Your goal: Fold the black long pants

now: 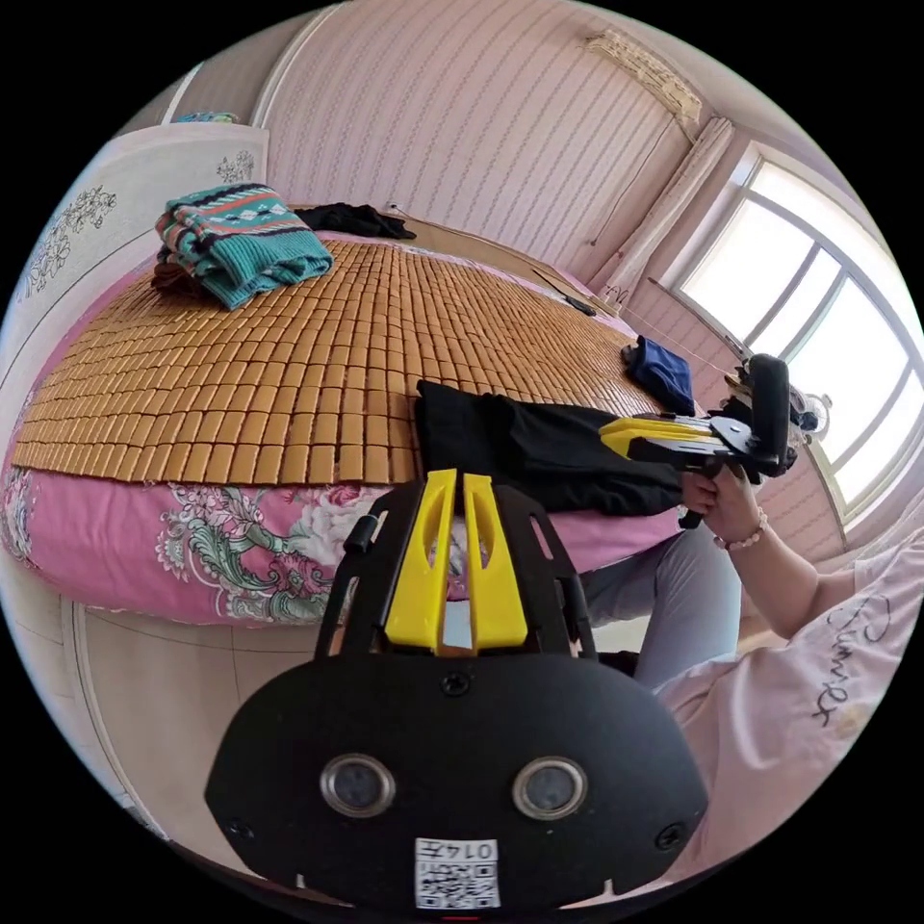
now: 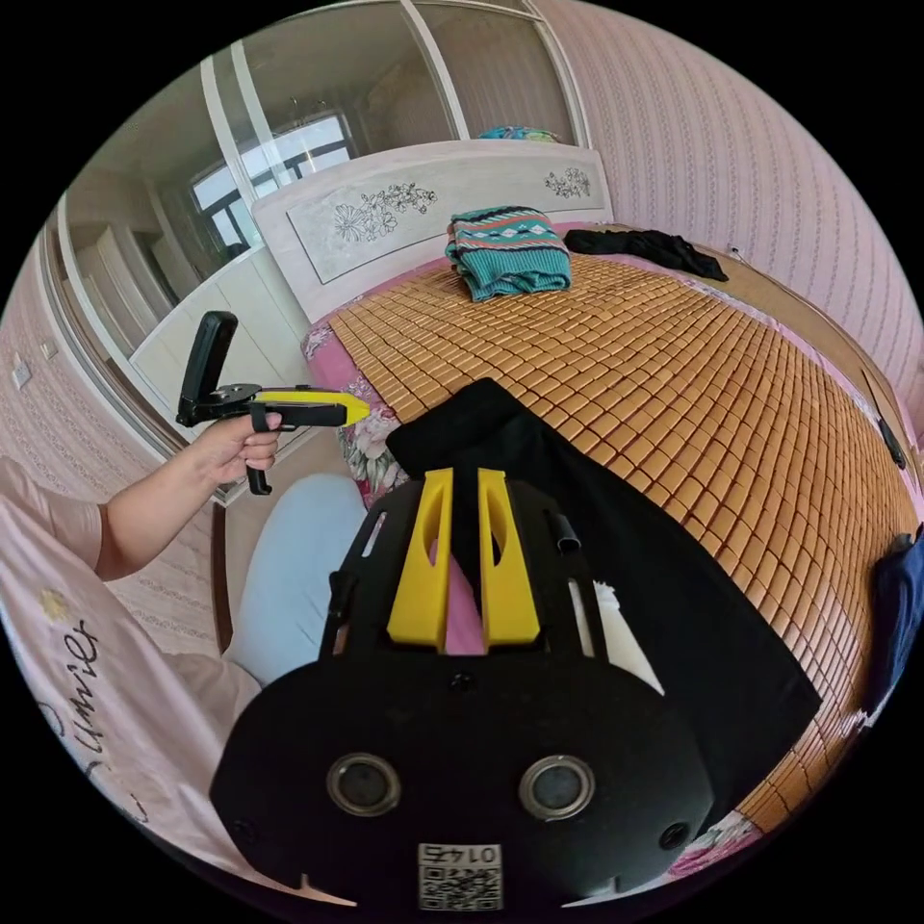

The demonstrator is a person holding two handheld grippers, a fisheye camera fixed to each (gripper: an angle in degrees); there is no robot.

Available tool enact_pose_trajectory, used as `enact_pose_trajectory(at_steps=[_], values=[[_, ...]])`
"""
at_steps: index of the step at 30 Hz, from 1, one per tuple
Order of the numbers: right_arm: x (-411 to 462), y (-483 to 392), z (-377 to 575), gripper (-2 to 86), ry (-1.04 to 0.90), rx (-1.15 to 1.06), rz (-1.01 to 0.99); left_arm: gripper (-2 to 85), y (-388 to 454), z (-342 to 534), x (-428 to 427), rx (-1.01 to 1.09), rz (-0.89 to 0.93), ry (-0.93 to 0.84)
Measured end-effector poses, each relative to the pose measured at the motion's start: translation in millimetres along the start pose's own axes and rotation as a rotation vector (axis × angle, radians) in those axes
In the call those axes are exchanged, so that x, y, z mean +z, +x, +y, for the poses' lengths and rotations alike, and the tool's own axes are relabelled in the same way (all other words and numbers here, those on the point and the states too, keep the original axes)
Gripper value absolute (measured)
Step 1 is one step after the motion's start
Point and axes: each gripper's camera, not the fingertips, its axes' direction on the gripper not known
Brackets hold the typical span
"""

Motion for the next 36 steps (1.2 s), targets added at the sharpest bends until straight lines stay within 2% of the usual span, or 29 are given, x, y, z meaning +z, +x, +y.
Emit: enact_pose_trajectory(at_steps=[3, 7, 11, 15, 18, 22, 32, 36], values=[[19.0, 12.0, -21.2, 5.9, -0.04, 0.027, 0.052, 4.8, 23.8, -19.2, 9.8, 0.003, -0.003, -0.026], [54.5, 17.4, -69.7, 8.0, -0.111, 0.005, 0.047, 7.9, 24.9, -32.0, 33.5, -0.12, 0.07, -0.059], [87.5, 14.1, -108.3, 8.1, -0.19, 0.005, 0.044, 7.3, 13.3, -17.3, 26.8, -0.267, 0.035, 0.044], [134.0, 9.7, -131.7, 9.5, -0.285, -0.005, 0.132, 6.3, 15.1, -12.3, 15.7, -0.227, -0.017, 0.083], [141.2, 6.0, -133.5, 8.3, -0.25, -0.048, 0.185, 4.2, 14.5, -13.8, 5.3, -0.206, -0.044, 0.079], [133.3, 7.6, -138.8, 2.5, -0.239, -0.064, 0.161, -0.5, 7.0, -8.4, -15.2, -0.231, 0.013, 0.134], [86.8, 2.5, -166.5, 0.8, -0.092, -0.086, 0.057, -1.0, 8.8, -4.9, -102.3, -0.132, -0.018, 0.292], [88.5, -14.5, -192.7, 0.8, -0.041, -0.117, -0.003, -0.9, -16.9, 5.6, -124.6, -0.215, -0.086, 0.302]])
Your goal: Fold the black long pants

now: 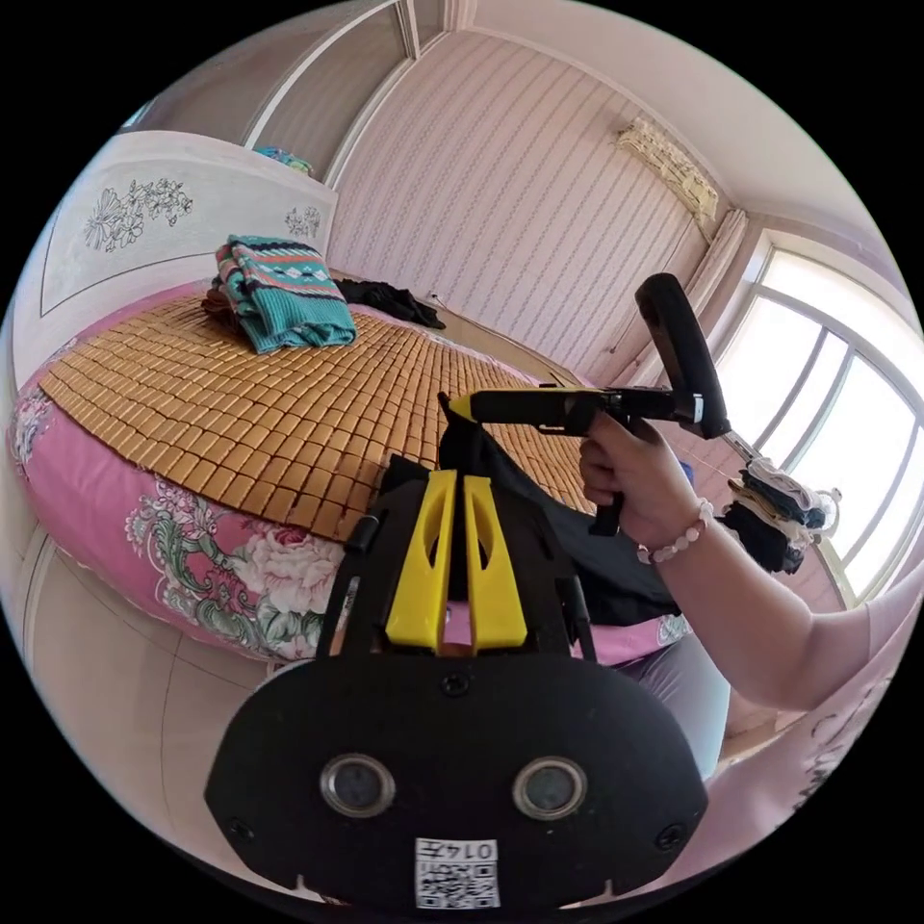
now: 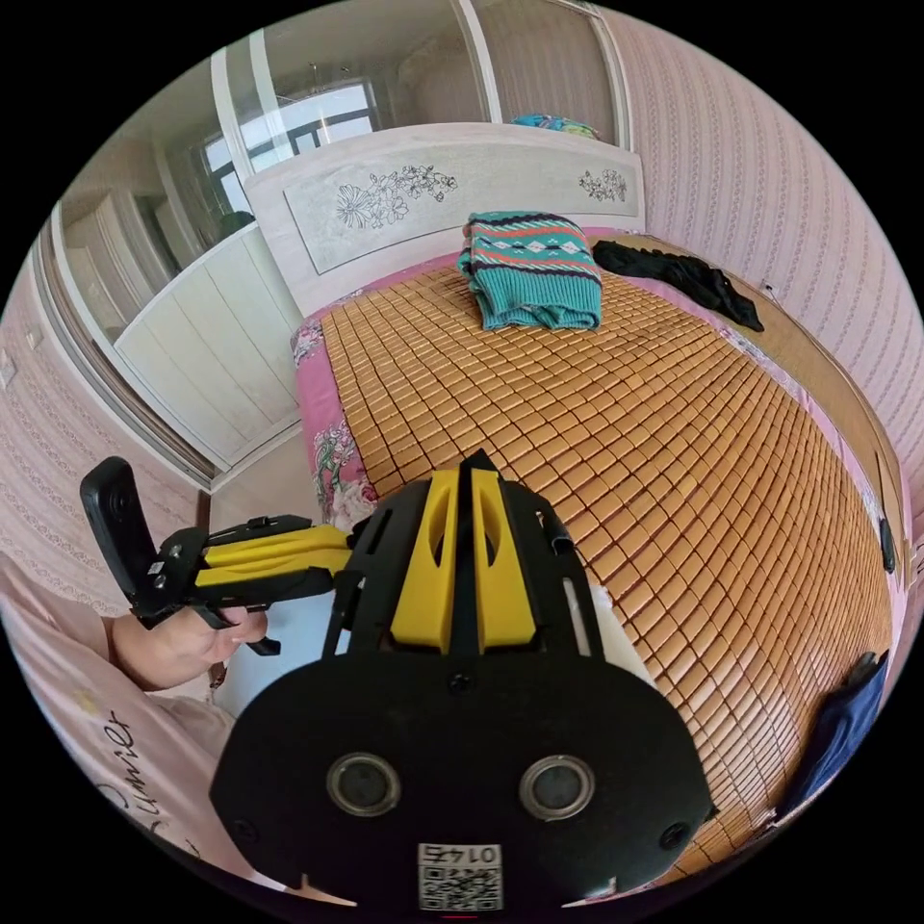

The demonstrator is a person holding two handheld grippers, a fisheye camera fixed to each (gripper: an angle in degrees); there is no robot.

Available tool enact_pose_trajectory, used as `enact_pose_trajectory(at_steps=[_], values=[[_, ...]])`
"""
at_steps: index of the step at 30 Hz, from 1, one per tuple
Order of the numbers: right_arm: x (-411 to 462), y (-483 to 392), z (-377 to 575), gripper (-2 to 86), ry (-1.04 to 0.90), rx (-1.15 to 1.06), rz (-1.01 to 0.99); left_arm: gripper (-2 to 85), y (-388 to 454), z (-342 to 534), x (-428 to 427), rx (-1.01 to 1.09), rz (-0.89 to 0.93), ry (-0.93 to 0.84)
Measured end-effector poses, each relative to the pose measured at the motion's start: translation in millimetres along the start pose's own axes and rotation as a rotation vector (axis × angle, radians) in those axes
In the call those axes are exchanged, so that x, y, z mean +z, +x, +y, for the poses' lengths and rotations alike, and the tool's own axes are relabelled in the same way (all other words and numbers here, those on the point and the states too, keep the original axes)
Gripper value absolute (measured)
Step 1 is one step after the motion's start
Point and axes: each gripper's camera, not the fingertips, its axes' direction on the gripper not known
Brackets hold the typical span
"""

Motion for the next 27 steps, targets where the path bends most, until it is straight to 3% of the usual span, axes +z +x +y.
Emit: enact_pose_trajectory(at_steps=[2, 4, 9, 15, 19, 24, 27], values=[[15.2, -2.4, -6.0, 0.8, -0.023, 0.005, 0.006, -0.8, -32.2, 9.9, 0.4, -0.101, -0.065, -0.069], [28.6, 3.0, -0.7, 0.9, -0.096, 0.067, 0.026, -0.9, -51.6, 21.9, -13.9, -0.176, -0.042, -0.031], [-6.1, 23.8, 70.3, 0.0, -0.078, 0.125, 0.135, -1.0, -47.3, 43.0, -38.3, -0.127, -0.007, -0.001], [-71.3, 49.4, 198.4, -0.2, -0.087, 0.35, 0.082, -1.0, 40.0, 72.3, 2.6, 0.207, 0.107, -0.149], [-80.3, 40.4, 248.5, -0.2, -0.16, 0.434, 0.162, -1.0, 108.4, 106.8, 35.1, 0.385, 0.181, -0.214], [-96.5, 38.5, 232.3, -0.3, -0.025, 0.381, 0.174, -1.0, 162.6, 133.8, 64.7, 0.5, 0.217, -0.245], [-90.9, 45.1, 199.5, -0.3, -0.028, 0.32, 0.153, -1.0, 187.1, 154.0, 83.9, 0.577, 0.136, -0.275]])
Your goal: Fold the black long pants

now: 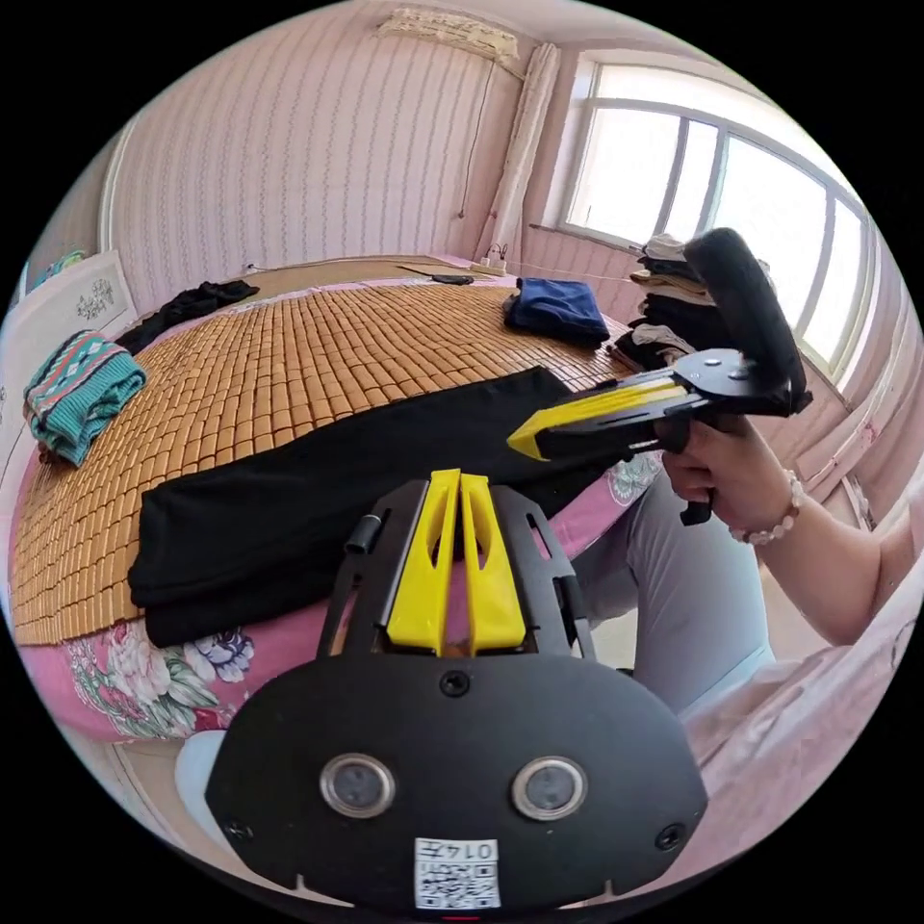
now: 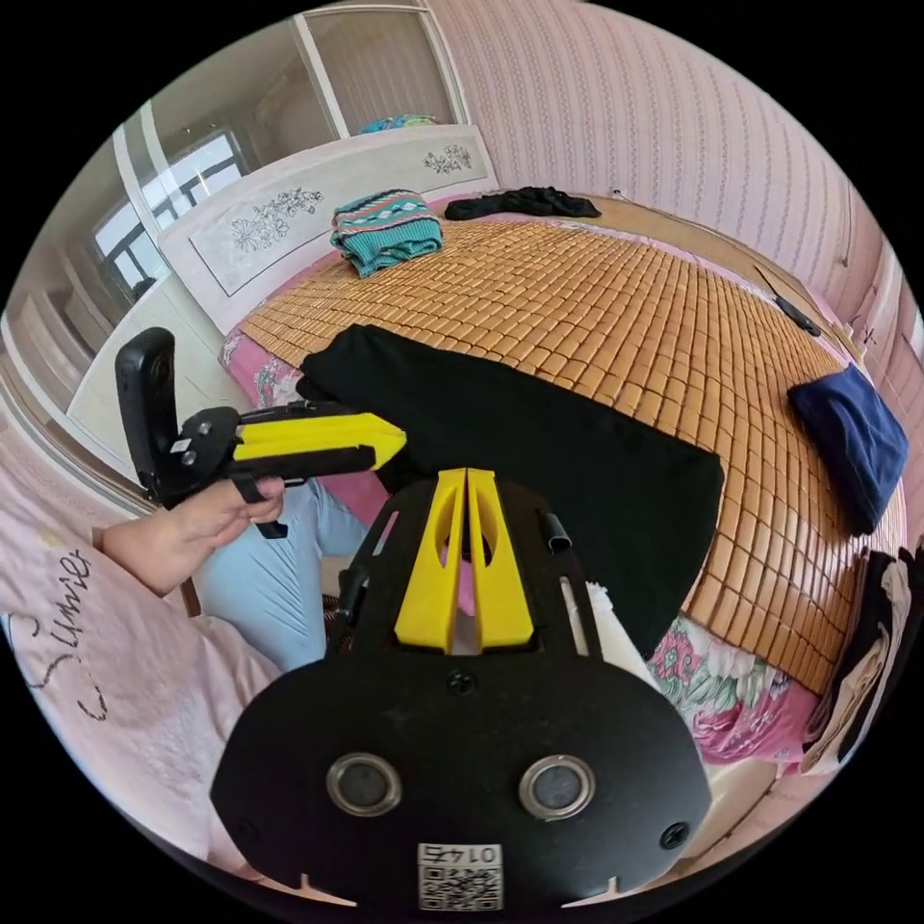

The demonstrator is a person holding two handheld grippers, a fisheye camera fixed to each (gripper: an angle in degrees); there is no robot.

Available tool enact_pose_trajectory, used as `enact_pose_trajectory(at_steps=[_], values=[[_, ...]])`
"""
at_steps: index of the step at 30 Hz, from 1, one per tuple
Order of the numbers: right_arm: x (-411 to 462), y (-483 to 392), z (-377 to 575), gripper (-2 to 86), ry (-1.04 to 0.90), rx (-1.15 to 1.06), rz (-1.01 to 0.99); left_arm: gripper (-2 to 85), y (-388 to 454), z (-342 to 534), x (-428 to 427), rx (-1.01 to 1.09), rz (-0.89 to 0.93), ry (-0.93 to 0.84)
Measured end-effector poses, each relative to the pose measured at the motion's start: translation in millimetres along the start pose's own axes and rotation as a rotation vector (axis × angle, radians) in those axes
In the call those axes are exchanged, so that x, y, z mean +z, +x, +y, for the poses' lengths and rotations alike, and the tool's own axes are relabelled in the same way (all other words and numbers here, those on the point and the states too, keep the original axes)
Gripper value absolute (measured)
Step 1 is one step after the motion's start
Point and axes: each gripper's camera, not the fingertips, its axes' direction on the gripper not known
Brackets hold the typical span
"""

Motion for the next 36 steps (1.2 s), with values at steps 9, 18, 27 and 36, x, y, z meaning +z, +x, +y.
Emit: enact_pose_trajectory(at_steps=[9, 18, 27, 36], values=[[30.5, -13.0, 3.4, -0.2, -0.082, -0.028, 0.043, -1.0, 27.3, 44.8, 34.7, 0.033, -0.044, -0.03], [36.0, -16.7, -83.6, -0.3, -0.123, -0.17, 0.073, -1.0, 35.2, 43.1, 67.5, 0.032, -0.105, -0.043], [68.7, 14.1, -131.0, -0.4, -0.338, -0.137, 0.027, -1.0, 41.9, 54.2, 82.2, 0.042, -0.073, -0.013], [42.5, 17.9, -141.4, -0.4, -0.375, -0.163, 0.034, -1.0, 51.3, 63.1, 105.2, 0.115, -0.072, -0.037]])
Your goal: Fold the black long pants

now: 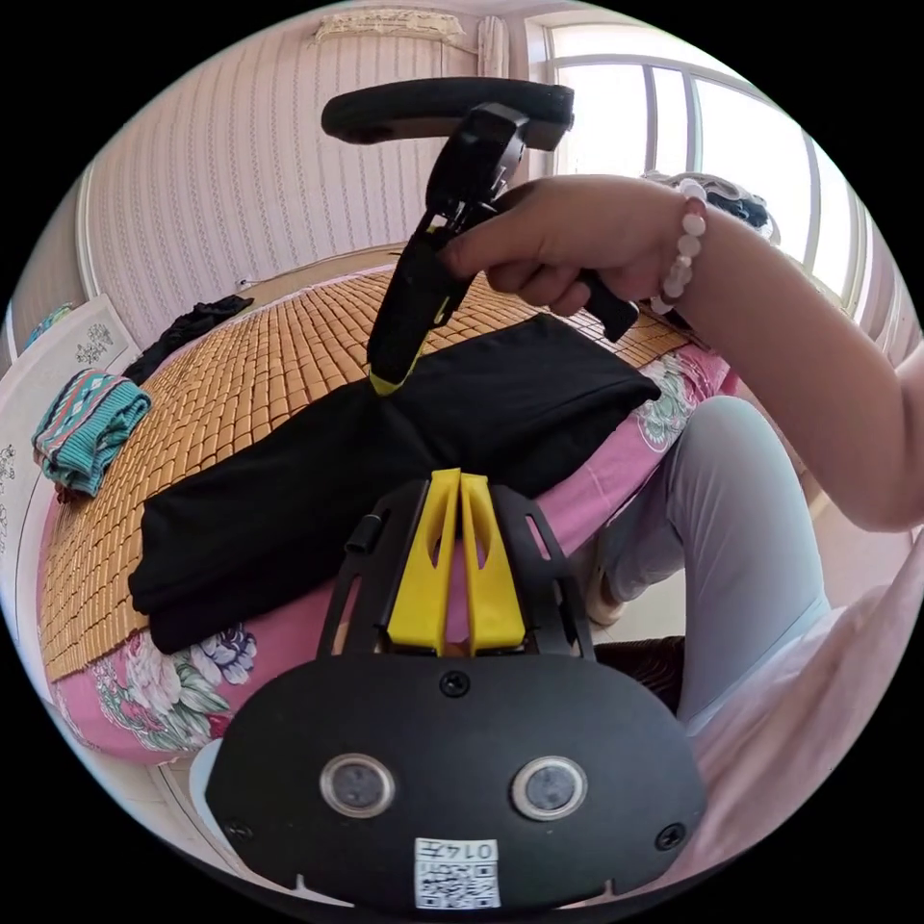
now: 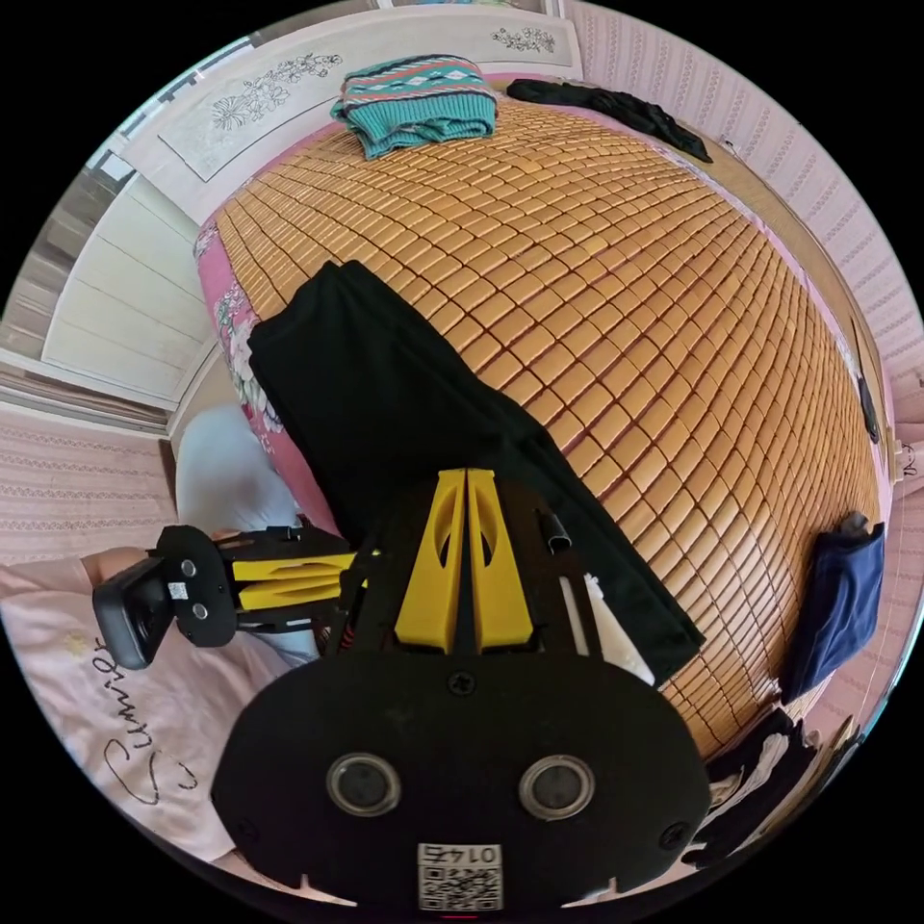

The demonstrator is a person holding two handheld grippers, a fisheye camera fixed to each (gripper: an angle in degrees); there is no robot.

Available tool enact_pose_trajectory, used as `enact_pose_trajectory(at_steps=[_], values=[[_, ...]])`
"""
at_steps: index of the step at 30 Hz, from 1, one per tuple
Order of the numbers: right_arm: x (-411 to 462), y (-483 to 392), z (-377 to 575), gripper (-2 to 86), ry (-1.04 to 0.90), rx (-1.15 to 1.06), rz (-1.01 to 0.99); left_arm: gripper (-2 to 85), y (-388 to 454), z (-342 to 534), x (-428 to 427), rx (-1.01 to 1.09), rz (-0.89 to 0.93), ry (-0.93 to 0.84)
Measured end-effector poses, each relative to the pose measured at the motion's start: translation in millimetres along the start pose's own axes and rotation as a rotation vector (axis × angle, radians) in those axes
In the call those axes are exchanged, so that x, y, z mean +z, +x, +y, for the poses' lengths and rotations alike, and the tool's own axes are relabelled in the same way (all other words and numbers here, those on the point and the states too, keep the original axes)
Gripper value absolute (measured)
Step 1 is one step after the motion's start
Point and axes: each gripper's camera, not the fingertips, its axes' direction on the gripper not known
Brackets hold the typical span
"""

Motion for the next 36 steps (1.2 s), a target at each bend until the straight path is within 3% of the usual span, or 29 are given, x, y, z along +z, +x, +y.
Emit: enact_pose_trajectory(at_steps=[3, 6, 7, 14, 16, 21, 28, 36], values=[[-9.2, 8.1, -2.0, -0.4, 0.048, 0.014, 0.06, -1.0, 1.3, -1.8, 6.8, 0.031, -0.004, -0.007], [36.3, 27.8, -15.9, -0.4, -0.108, 0.017, 0.118, -1.0, -8.0, -0.7, 12.8, -0.021, 0.056, -0.012], [27.6, 36.3, -11.4, -0.4, -0.008, 0.034, 0.09, -1.0, -12.4, -0.4, 14.7, -0.039, 0.083, -0.012], [9.7, 71.7, 25.9, -0.3, 0.052, 0.064, -0.051, -1.0, -20.1, -6.4, 20.7, -0.052, 0.114, -0.009], [-25.4, 86.0, 77.4, -0.1, 0.257, 0.126, -0.095, -0.9, -23.5, -4.5, 11.6, -0.069, 0.136, 0.027], [-60.0, 129.5, 228.3, 1.2, 0.48, 0.382, -0.13, -0.4, -37.7, -8.7, -9.1, -0.095, 0.222, 0.092], [-35.6, 174.2, 385.0, 7.5, 0.453, 0.69, -0.22, 3.7, -47.7, -90.1, 15.8, -0.029, 0.248, 0.123], [-3.8, 186.2, 425.1, 9.7, 0.495, 0.744, -0.328, 7.2, -7.7, -233.8, 109.9, 0.024, 0.428, 0.04]])
